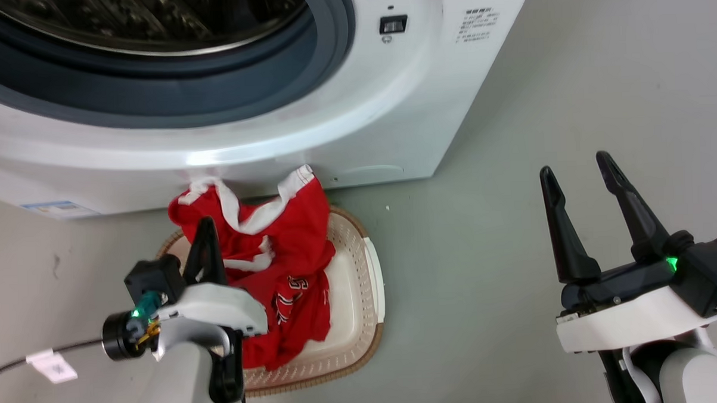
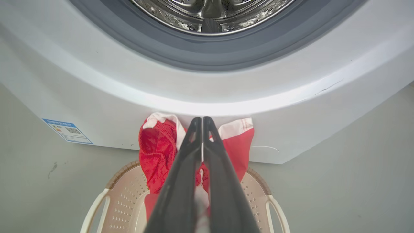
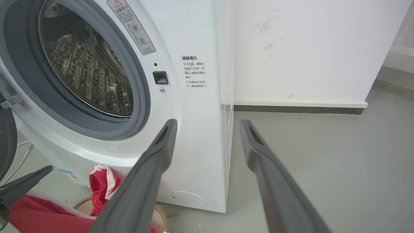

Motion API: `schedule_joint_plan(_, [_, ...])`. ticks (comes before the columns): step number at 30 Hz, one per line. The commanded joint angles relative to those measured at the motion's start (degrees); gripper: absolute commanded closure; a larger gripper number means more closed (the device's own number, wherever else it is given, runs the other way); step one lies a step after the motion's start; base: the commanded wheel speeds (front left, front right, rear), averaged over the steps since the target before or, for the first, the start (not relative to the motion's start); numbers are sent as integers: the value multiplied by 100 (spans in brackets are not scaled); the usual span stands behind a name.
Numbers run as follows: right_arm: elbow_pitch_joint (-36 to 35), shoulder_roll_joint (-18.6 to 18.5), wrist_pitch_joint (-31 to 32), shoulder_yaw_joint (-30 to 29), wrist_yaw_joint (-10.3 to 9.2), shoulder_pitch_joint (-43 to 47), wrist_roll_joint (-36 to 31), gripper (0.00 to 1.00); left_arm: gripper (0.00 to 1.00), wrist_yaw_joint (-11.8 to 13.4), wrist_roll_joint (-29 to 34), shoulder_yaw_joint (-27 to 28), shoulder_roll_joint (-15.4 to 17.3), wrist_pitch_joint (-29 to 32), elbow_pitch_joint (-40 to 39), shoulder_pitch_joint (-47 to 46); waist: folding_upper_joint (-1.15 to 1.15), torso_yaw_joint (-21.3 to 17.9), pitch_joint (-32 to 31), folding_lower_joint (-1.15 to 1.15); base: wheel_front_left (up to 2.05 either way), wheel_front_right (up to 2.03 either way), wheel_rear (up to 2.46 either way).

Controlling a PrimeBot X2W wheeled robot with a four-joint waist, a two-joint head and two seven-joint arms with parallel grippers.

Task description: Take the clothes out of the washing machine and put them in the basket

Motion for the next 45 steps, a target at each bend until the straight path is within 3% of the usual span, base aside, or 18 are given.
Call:
schedule_joint_plan(1, [-50,11,-10,3,-4,-107,-45,0,100,-31,-7,57,-4,-46,168,-200,0,-78,366,-1,0,0,0])
schedule_joint_plan(13, [-39,12,-149,110,-4,-511,-19,0,100,-226,202,722,105,-82,2017,-1504,0,-429,1378,-1,0,0,0])
schedule_joint_plan(21, [-88,11,-251,243,-4,-782,-58,0,100,-201,265,1085,265,-78,3339,-2362,0,-749,2215,-1,0,0,0])
schedule_joint_plan(30, [-9,12,-376,316,-4,-885,-6,0,100,-249,274,1225,427,-76,4137,-2748,0,-886,2502,-1,0,0,0])
schedule_joint_plan(32, [34,12,-381,317,-4,-912,-19,0,0,-260,250,1245,435,-72,4243,-2799,0,-880,2492,-1,0,0,0])
schedule_joint_plan(45, [366,10,-460,117,-4,-707,-166,0,0,-267,496,1355,72,-71,3512,-1835,0,-480,1148,-1,0,0,0])
